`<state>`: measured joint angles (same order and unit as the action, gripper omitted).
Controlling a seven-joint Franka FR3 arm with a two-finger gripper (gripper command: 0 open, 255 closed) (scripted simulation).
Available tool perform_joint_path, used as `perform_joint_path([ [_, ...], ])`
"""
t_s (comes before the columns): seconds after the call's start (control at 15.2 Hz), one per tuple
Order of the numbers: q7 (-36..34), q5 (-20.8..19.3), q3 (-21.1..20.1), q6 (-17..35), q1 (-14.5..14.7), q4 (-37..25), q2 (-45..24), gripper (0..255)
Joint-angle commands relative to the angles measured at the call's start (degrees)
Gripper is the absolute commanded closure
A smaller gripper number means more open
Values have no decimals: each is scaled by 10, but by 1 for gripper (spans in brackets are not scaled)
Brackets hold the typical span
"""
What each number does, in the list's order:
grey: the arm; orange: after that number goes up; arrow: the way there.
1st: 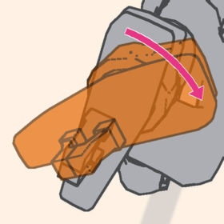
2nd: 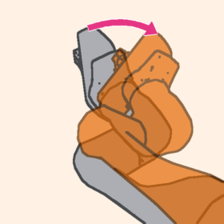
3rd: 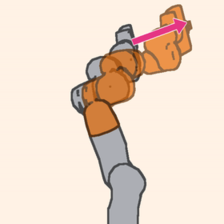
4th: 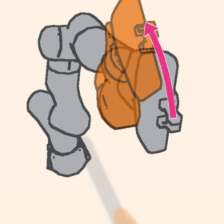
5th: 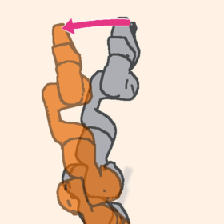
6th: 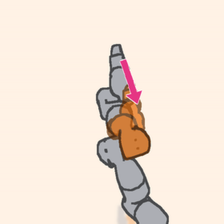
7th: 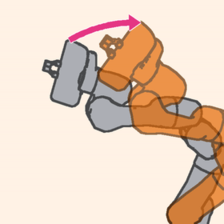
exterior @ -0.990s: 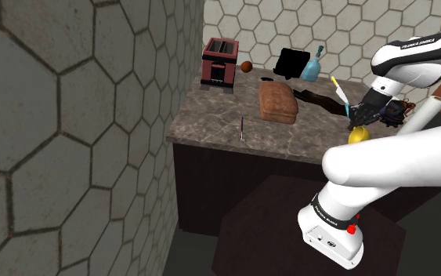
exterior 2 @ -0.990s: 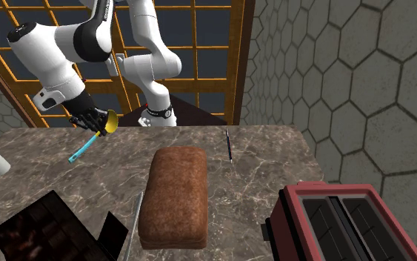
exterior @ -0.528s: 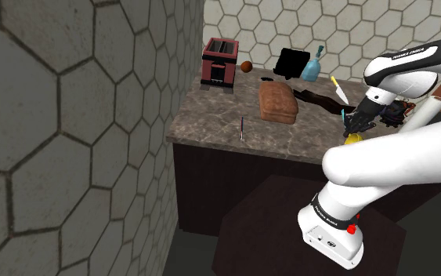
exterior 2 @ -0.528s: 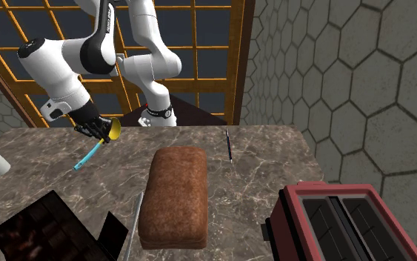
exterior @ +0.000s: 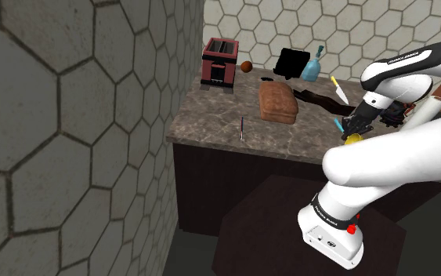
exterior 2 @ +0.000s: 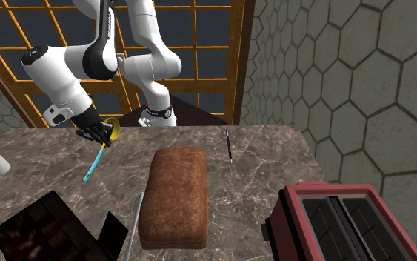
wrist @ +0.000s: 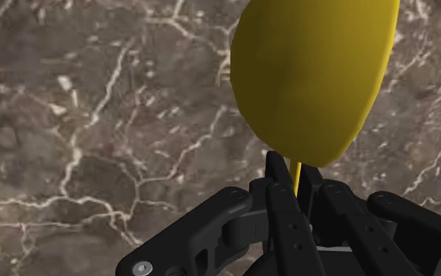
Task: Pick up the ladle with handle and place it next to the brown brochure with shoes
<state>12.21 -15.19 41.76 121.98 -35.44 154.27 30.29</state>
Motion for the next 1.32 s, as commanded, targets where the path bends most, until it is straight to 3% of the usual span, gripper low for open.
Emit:
perform_joint_path([
  [0.0, 0, 0, 0, 0, 0, 1, 0, 255],
  [0.07, 0, 0, 0, 0, 0, 1, 0, 255],
  [0.13, 0, 0, 0, 0, 0, 1, -1, 0],
  [0.46, 0, 0, 0, 0, 0, 1, 0, 0],
  [0.73, -5, 5, -25, -87, -7, -52, 35, 0],
  [1.25, -5, 5, -25, -87, -8, -52, 35, 0],
])
